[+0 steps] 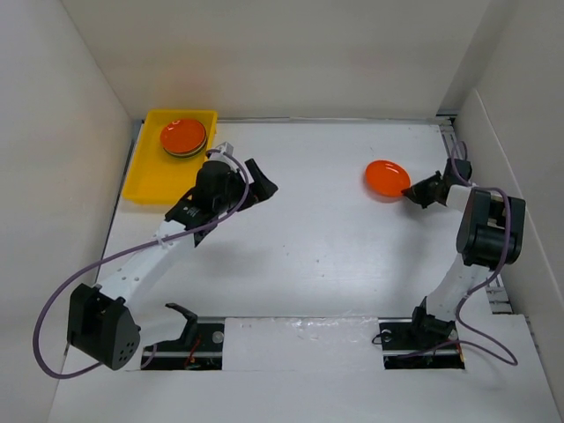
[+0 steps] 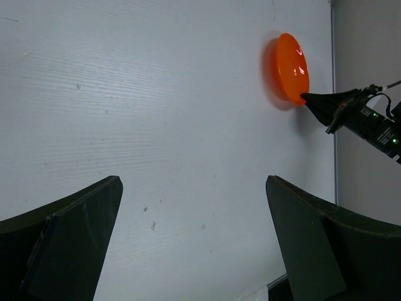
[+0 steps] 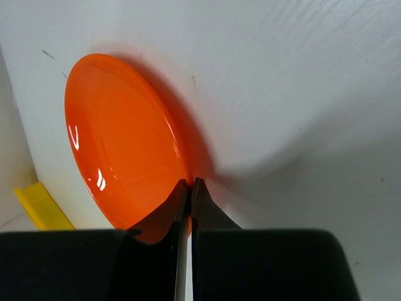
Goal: Place the plates into the plastic bin on the countertop
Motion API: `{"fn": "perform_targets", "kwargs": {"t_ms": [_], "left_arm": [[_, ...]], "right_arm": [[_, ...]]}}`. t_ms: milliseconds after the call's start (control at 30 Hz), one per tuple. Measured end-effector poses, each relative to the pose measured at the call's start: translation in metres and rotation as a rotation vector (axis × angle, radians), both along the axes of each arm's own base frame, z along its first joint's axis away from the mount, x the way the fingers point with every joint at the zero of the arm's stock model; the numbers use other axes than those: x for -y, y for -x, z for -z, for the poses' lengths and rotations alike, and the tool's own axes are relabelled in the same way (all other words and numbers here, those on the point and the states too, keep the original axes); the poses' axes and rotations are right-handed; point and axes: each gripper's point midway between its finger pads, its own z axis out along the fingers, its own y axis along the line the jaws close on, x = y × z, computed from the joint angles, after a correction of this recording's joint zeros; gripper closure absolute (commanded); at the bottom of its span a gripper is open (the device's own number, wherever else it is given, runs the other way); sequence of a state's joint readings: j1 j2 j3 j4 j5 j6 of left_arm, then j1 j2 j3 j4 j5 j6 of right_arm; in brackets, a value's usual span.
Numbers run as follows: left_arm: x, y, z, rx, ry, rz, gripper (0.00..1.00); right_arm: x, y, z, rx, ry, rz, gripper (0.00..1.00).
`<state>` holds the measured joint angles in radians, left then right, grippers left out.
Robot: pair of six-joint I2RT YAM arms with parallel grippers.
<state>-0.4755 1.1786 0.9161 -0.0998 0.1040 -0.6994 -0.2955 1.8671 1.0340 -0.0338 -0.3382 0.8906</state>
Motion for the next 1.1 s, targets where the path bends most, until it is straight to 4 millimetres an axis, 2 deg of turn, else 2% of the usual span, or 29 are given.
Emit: {"fn": "perform_targets", "kwargs": {"t_ms": [100, 200, 267, 367, 433, 500, 600, 667, 800, 933, 967, 1100], "left_arm": [[0.004, -0.002, 0.002, -0.001, 0.008, 0.014, 0.00], [0.019, -0.010, 0.014, -0.022, 0.023, 0.061, 0.00], [0.033, -0.017, 0.027, -0.057, 0.027, 0.104, 0.00], [0.055, -0.029, 0.043, -0.101, 0.043, 0.173, 0.00], [0.065, -0.035, 0.049, -0.117, 0.052, 0.202, 0.00], [0.072, -0.039, 0.051, -0.117, 0.066, 0.226, 0.00], [0.079, -0.042, 0.049, -0.108, 0.087, 0.252, 0.00], [0.083, -0.045, 0.046, -0.098, 0.098, 0.264, 0.00], [0.087, -0.050, 0.044, -0.086, 0.111, 0.268, 0.09], [0.089, -0.052, 0.048, -0.090, 0.116, 0.270, 0.36], [0.090, -0.052, 0.049, -0.094, 0.119, 0.270, 0.59], [0.091, -0.052, 0.051, -0.103, 0.124, 0.274, 0.87]], "right_arm": [[-0.006, 0.000, 0.000, -0.005, 0.018, -0.015, 1.00], [-0.027, 0.003, -0.008, -0.011, 0.080, -0.054, 1.00], [-0.055, 0.008, -0.022, 0.001, 0.143, -0.114, 1.00], [-0.112, 0.019, -0.057, 0.083, 0.204, -0.247, 1.00], [-0.147, 0.031, -0.082, 0.157, 0.201, -0.333, 1.00], [-0.171, 0.045, -0.101, 0.215, 0.179, -0.411, 1.00], [-0.186, 0.054, -0.114, 0.259, 0.136, -0.481, 1.00], [-0.192, 0.058, -0.113, 0.268, 0.109, -0.514, 1.00], [-0.207, 0.072, -0.107, 0.271, 0.026, -0.596, 1.00], [-0.223, 0.082, -0.109, 0.283, -0.056, -0.676, 1.00], [-0.226, 0.084, -0.111, 0.290, -0.069, -0.690, 1.00], [-0.234, 0.086, -0.118, 0.318, -0.098, -0.721, 1.00]]}}
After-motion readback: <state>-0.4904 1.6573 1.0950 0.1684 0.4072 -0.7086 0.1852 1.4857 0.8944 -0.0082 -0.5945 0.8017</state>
